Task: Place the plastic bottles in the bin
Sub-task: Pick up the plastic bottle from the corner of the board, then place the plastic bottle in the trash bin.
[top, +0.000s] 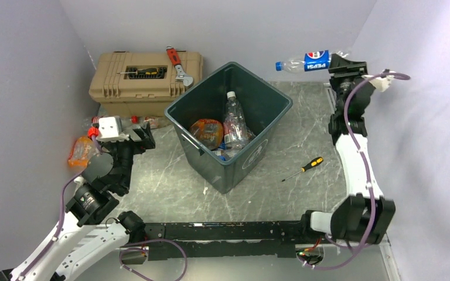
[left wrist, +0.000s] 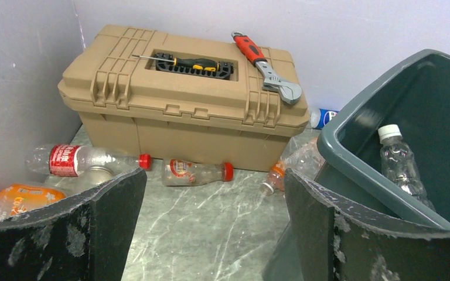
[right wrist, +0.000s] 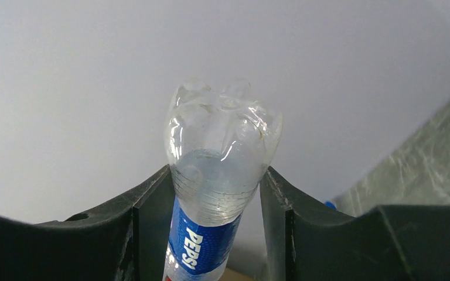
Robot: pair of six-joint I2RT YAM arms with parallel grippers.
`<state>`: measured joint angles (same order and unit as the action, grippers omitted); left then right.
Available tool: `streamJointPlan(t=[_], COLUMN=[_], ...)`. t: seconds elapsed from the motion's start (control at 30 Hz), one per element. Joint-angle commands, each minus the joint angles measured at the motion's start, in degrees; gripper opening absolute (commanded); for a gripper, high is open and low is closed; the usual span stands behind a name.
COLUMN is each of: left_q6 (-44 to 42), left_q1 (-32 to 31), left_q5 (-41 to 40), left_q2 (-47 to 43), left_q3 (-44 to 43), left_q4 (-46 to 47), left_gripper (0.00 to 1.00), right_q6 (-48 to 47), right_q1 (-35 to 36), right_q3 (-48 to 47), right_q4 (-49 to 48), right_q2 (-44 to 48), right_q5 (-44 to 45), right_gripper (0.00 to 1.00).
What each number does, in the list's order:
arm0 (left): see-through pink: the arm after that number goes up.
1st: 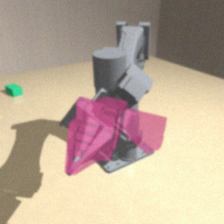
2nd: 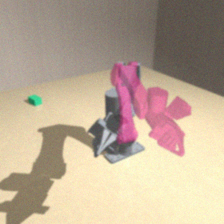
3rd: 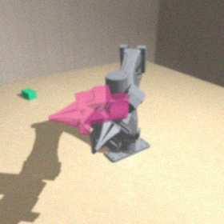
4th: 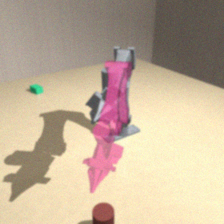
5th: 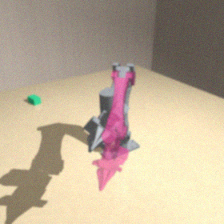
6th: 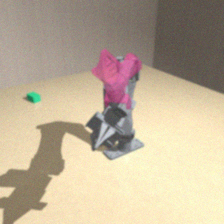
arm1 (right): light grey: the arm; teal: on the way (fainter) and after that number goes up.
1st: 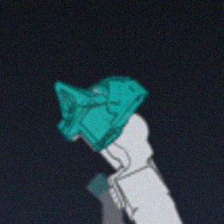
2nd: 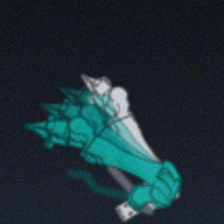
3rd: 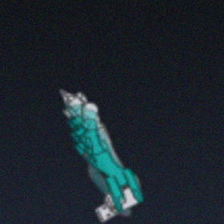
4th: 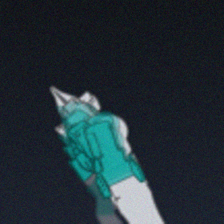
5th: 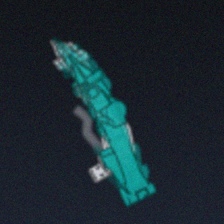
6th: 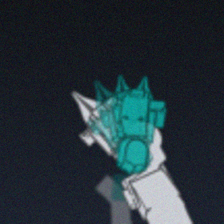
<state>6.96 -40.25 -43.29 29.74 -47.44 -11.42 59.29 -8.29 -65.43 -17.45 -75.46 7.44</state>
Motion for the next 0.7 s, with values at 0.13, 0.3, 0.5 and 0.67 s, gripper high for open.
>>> streamJointPlan(t=[0.13, 0.3, 0.5, 0.67], left_q6=[0.8, 5.2, 14.3, 15.8], left_q1=[-0.5, -0.5, -0.5, -0.5], left_q5=[0.4, 6.2, 27.9, 53.2], left_q2=[-1.1, -2.0, 4.0, 13.8], left_q3=[0.9, 0.8, -7.3, -20.9], left_q4=[3.0, 6.0, 8.8, 8.9], left_gripper=[0.92, 0.94, 0.99, 0.99], right_q6=[-7.7, -5.3, 2.1, 4.9], right_q1=[-1.1, -1.1, -0.7, -0.3], right_q3=[0.6, 3.9, 10.1, 11.5], right_q4=[5.9, 3.3, -2.1, -1.7], right_q2=[16.9, 26.5, 34.8, 39.0], right_q5=[2.0, -6.0, -19.5, -32.1], right_gripper=[0.31, 0.30, 0.30, 0.30])
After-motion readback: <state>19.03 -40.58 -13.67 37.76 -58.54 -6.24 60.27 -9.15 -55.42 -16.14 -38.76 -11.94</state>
